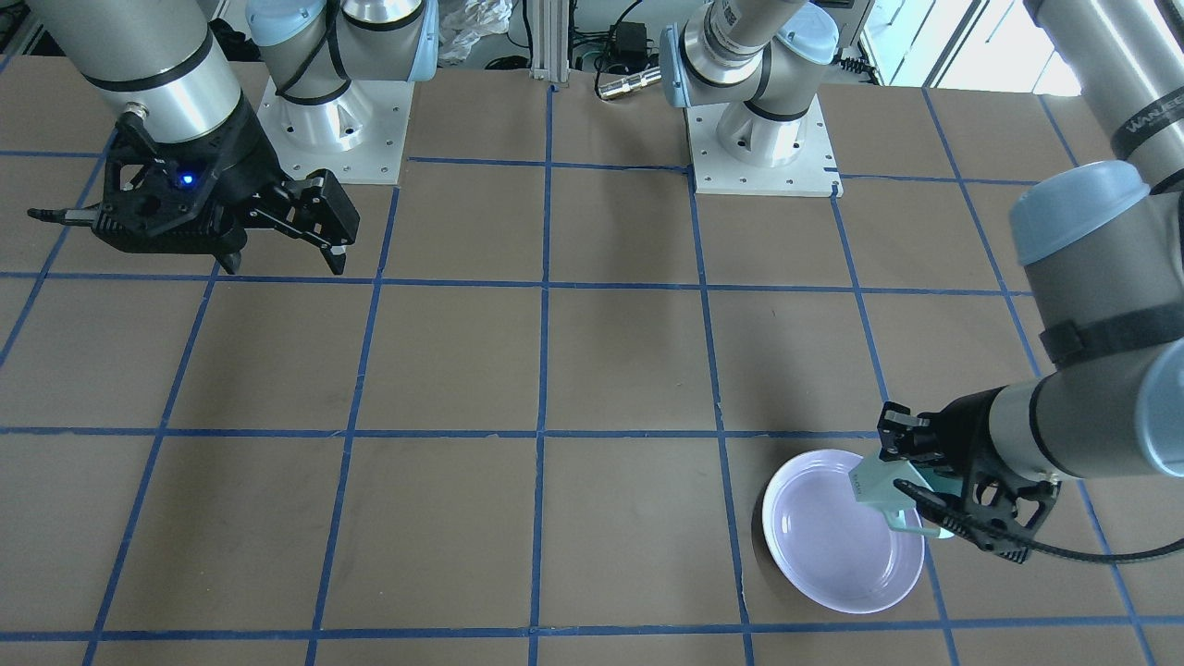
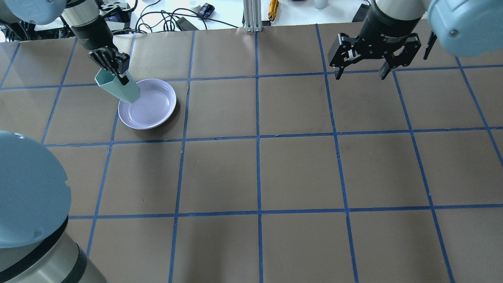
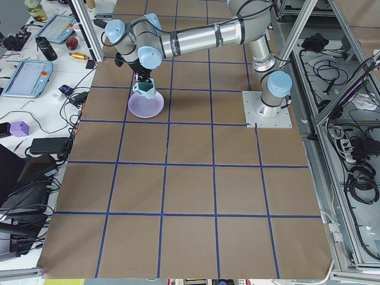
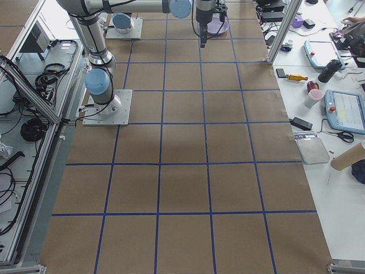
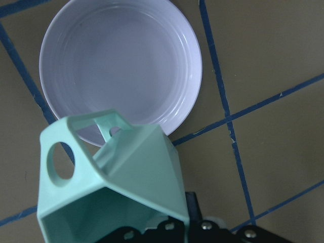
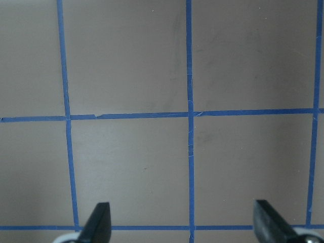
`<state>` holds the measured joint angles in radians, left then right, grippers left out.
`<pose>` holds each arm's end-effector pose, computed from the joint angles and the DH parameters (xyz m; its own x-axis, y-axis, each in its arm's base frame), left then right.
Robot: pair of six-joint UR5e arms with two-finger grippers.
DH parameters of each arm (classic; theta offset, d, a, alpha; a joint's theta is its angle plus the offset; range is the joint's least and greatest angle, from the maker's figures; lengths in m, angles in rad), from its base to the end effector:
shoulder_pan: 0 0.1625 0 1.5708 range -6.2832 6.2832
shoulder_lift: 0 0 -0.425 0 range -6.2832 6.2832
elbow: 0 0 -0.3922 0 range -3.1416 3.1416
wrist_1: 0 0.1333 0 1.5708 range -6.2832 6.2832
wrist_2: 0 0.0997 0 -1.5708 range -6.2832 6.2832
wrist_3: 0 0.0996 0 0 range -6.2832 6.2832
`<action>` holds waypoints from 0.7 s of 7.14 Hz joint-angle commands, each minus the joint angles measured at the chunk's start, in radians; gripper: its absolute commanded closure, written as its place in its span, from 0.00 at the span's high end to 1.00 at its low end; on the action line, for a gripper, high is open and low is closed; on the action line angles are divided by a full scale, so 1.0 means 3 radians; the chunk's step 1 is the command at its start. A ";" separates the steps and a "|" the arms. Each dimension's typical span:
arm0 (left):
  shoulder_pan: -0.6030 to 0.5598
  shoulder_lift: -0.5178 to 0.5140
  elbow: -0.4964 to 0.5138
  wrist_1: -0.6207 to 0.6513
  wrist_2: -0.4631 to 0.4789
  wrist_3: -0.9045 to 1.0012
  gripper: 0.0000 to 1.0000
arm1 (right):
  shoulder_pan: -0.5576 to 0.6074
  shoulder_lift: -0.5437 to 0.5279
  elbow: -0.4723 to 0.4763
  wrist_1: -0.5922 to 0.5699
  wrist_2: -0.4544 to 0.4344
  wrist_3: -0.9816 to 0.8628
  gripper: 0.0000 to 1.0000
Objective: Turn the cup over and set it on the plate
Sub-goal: 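Carry the mug over the white plate with the left gripper, rotating it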
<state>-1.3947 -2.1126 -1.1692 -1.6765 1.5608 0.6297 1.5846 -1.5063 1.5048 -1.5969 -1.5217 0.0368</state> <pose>-0.0131 -0.6930 0.3510 -0.8954 0.4188 0.1512 0.4422 0.8763 0.1910 0.1454 -0.5200 0.4905 -0.9985 0.0216 -0.0500 0.0230 0.9994 -0.0258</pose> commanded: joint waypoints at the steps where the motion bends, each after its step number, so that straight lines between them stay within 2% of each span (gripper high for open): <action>1: -0.0173 -0.0146 -0.0024 0.0244 0.0243 0.0002 0.00 | 0.0000 0.0000 0.0000 0.0000 0.0000 0.0000 1.00; 5: -0.0229 -0.0357 -0.0009 0.0301 0.0432 -0.0064 0.00 | 0.0000 0.0000 0.0000 0.0000 0.0000 0.0000 1.00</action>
<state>-1.4585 -2.2056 -1.1733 -1.5942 1.6786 0.6168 1.5846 -1.5064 1.5048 -1.5969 -1.5217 0.0368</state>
